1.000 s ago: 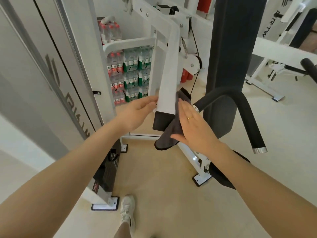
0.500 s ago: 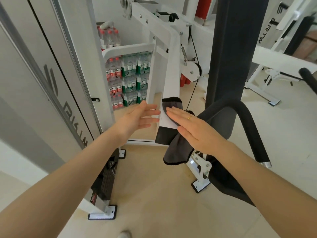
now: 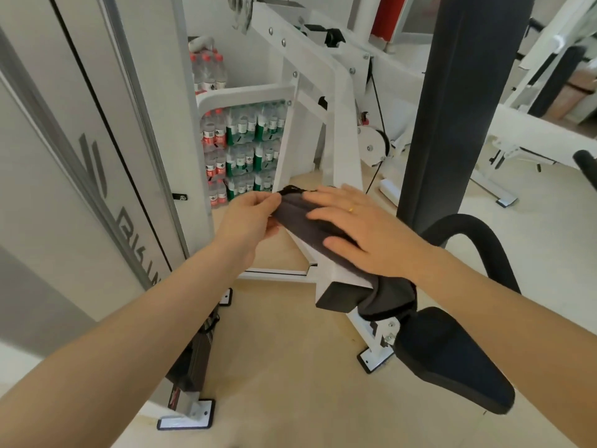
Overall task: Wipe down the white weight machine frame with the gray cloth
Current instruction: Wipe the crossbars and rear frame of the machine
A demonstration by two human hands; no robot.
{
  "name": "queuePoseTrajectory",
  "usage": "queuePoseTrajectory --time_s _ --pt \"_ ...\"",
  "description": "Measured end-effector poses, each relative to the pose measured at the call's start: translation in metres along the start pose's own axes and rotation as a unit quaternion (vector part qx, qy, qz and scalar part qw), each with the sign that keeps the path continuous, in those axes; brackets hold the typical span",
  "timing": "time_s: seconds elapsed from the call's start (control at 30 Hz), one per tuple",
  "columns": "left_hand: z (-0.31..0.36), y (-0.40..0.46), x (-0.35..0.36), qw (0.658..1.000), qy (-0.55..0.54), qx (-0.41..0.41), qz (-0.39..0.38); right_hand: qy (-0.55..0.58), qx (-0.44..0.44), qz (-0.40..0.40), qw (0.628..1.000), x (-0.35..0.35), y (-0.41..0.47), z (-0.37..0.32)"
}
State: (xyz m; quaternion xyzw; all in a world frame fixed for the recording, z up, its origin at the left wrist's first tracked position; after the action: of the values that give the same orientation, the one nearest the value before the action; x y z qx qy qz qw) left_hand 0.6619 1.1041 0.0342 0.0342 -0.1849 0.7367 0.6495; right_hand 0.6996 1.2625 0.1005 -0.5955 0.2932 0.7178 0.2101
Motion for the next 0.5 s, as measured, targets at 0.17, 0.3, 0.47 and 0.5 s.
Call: queuePoseTrajectory --time_s 0.17,0.3,0.47,0.5 --pt "-0.019 0.008 -0.034 0.992 0.040 -0.102 0.059 0.000 -0.039 -0.099 0.994 0.011 -0.012 -0.004" --pt "-0.036 -0.003 -0.040 0.968 0.232 -0.096 -0.004 -0.031 -0.107 -0.164 0.980 0.021 0.009 -0.007" --pt "-0.019 -0.020 -0.024 0.986 0.151 0.008 -0.065 -0.065 -0.089 -0.149 0.983 0.026 0.042 0.037" --pt "-0.015 -0.024 -0.019 0.986 0.146 0.031 -0.069 -0.053 -0.072 -0.136 0.987 0.026 0.045 0.042"
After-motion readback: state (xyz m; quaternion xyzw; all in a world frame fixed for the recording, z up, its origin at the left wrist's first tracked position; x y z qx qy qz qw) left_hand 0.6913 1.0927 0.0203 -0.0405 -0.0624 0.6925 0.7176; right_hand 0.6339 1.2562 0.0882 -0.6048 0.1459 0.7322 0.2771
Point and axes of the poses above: each hand's wrist, its own y-axis towards the middle knuckle, its own x-axis out of the palm, z = x × y, the point moved 5 cm from there along y, towards the middle knuckle, and after that the axes turned 11 degrees about -y, right-handed, at the moved point
